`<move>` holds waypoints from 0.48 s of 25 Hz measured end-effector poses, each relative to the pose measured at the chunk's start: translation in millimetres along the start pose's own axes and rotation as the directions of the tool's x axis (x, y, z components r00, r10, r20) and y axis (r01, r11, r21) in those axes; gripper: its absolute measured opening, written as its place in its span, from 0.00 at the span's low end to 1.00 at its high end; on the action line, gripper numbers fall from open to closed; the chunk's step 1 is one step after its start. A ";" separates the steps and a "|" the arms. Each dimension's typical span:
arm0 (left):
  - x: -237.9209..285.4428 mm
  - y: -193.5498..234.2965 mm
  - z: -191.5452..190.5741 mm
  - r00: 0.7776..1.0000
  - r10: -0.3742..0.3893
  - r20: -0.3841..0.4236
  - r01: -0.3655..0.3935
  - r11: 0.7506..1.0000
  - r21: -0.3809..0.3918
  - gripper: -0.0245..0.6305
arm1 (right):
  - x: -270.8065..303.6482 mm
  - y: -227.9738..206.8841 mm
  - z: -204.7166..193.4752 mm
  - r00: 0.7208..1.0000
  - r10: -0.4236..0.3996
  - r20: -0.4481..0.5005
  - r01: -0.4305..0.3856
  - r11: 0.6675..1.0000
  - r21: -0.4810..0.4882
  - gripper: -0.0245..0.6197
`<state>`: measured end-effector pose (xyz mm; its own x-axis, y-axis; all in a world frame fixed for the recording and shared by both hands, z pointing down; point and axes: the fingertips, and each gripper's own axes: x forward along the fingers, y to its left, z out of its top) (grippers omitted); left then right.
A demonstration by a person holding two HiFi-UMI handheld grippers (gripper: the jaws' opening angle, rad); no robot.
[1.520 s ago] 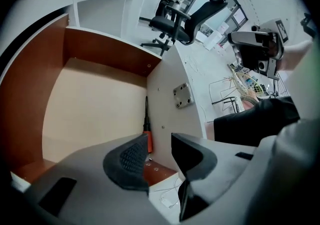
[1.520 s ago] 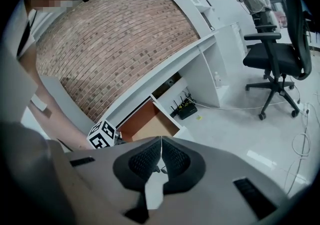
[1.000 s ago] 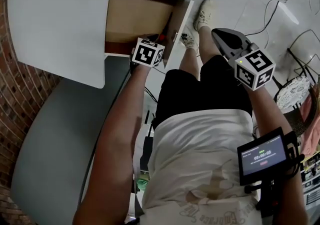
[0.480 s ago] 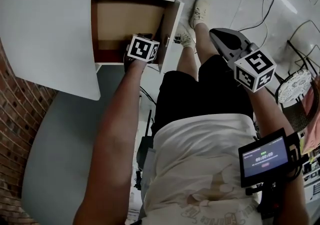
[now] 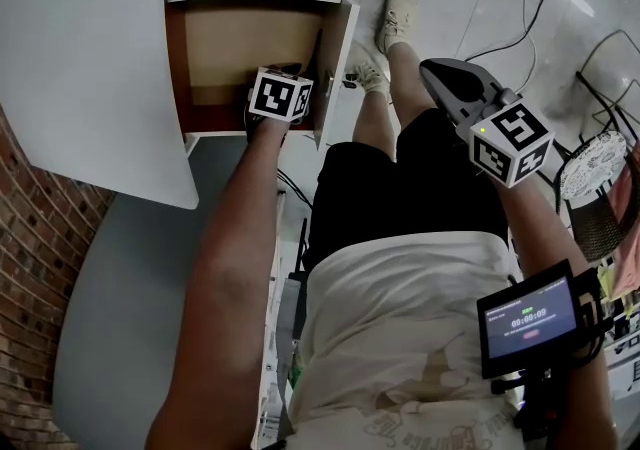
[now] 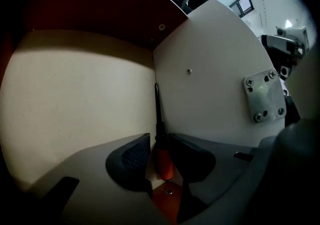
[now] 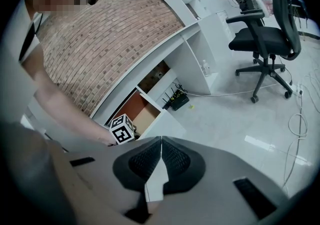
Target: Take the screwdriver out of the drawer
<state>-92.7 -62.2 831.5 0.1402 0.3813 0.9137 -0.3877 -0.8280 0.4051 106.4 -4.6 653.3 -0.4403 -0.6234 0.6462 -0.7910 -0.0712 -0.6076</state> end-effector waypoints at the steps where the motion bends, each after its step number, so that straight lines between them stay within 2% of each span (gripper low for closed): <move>1: 1.0 0.0 1.6 1.000 0.000 0.004 0.000 1.000 0.001 0.23 | -0.3 -0.7 -0.8 1.000 -0.002 0.000 0.002 1.000 0.002 0.07; 4: 3.5 -2.1 4.2 0.999 -0.019 0.026 0.019 1.000 -0.008 0.17 | -1.7 -2.6 -1.6 1.000 -0.007 0.002 0.007 1.000 0.008 0.07; 7: 3.8 -1.4 5.2 0.997 -0.067 0.041 0.068 0.997 -0.038 0.17 | -2.0 -4.6 -0.4 1.000 -0.012 0.007 0.012 1.000 0.015 0.07; 12: 5.1 -5.1 6.4 0.990 -0.138 0.041 0.139 0.990 -0.025 0.16 | -4.1 -8.5 -0.1 1.000 -0.025 0.010 0.025 0.999 0.027 0.07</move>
<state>-84.2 -58.7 834.2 0.2301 0.4748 0.8495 -0.3869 -0.7563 0.5275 114.9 -1.4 655.9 -0.4156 -0.6294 0.6565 -0.7899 -0.1081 -0.6037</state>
